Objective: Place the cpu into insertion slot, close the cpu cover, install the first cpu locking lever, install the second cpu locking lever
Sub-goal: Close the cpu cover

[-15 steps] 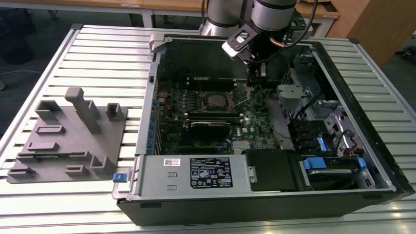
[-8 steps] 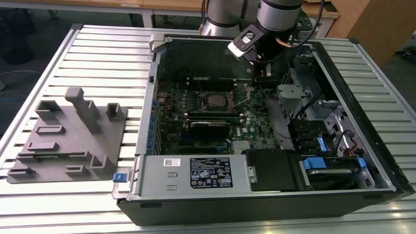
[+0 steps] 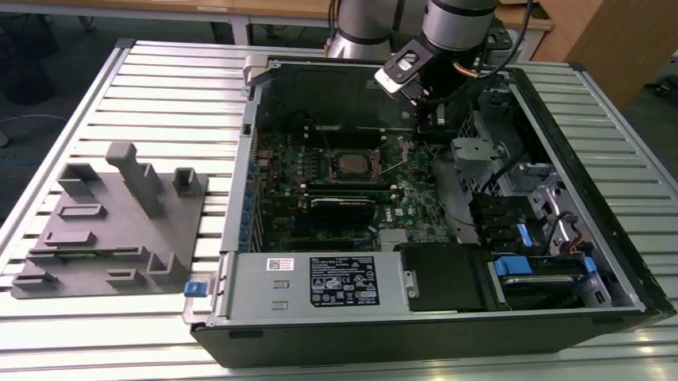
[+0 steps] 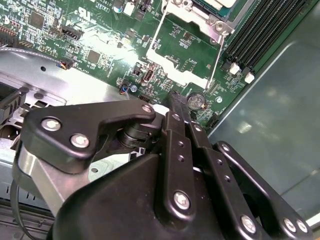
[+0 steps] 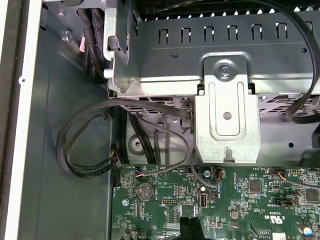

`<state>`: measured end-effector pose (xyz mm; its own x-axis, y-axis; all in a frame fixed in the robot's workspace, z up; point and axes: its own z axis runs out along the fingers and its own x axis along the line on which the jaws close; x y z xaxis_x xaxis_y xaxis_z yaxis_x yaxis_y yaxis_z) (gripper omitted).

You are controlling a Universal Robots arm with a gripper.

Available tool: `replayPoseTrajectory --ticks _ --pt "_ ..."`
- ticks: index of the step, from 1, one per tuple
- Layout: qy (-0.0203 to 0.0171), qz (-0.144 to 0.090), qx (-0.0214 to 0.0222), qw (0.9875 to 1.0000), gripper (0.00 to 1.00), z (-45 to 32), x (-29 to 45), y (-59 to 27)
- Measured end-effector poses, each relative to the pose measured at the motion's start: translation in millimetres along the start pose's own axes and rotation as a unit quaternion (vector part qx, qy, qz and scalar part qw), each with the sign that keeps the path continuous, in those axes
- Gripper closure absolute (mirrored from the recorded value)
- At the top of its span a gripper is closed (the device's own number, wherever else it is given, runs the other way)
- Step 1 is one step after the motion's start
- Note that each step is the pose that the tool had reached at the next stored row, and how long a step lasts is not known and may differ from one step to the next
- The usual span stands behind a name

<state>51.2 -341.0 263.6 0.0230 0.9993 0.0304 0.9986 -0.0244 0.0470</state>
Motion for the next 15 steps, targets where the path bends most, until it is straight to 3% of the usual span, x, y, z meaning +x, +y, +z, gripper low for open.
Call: replayPoseTrajectory --ticks 15 --pt "0.0 0.0 0.0014 1.0 0.89 0.5 0.0 1.7"
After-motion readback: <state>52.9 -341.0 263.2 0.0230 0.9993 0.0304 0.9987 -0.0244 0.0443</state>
